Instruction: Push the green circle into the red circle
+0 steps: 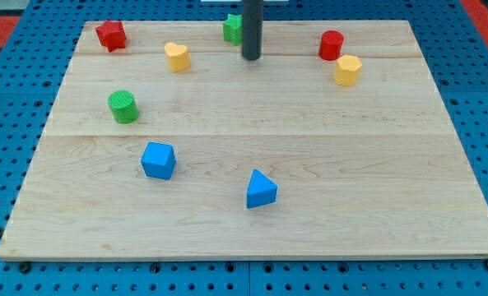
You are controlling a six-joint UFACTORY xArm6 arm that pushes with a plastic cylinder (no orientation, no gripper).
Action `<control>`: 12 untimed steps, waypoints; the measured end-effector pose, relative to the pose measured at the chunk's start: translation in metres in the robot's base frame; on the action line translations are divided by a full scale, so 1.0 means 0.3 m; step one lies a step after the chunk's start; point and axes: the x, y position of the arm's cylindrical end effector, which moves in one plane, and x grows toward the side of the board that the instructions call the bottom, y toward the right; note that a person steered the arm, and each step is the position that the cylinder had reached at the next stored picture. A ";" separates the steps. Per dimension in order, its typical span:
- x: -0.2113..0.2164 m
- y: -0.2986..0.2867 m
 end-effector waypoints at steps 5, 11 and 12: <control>0.214 -0.289; -0.056 0.223; -0.040 0.380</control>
